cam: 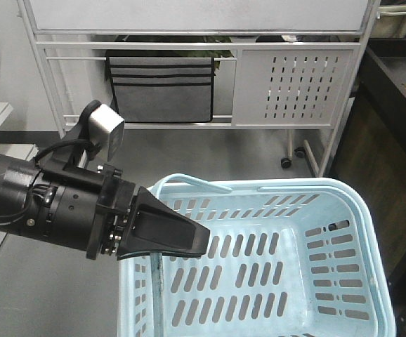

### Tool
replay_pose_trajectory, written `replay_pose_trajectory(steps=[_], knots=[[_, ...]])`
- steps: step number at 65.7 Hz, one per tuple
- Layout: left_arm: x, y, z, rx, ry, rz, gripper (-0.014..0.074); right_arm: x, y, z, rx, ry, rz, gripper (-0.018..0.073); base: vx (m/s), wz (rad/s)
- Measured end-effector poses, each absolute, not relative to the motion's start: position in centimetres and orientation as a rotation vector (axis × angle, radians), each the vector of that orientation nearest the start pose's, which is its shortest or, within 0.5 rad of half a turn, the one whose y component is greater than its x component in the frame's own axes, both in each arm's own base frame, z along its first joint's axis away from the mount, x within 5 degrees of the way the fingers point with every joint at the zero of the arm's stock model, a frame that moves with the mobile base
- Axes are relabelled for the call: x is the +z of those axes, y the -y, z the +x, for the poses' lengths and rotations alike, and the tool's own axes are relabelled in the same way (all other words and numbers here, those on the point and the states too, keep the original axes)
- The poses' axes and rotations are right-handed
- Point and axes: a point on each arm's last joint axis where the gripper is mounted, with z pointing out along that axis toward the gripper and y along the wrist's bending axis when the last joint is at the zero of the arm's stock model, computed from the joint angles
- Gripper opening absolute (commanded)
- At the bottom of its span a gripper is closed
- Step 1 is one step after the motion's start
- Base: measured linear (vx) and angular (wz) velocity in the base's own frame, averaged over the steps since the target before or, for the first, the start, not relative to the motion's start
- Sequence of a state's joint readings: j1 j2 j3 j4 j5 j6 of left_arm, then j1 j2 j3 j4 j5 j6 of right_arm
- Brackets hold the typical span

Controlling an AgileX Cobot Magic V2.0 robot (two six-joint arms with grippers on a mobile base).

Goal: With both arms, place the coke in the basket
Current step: 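Drive the base toward another shelf carrying the basket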

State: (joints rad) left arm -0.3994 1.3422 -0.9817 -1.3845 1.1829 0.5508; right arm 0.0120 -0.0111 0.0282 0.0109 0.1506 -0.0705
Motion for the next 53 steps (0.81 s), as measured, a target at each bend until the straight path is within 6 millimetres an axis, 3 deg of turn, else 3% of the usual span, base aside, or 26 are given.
replay_pose_trajectory(steps=[53], knots=[[33.6,17.35,19.8,-1.78,-2.314,0.498,-0.0006,19.06,-0.08,5.65,-0.035,-1.65,-0.06,-0.001,0.16,0.06]])
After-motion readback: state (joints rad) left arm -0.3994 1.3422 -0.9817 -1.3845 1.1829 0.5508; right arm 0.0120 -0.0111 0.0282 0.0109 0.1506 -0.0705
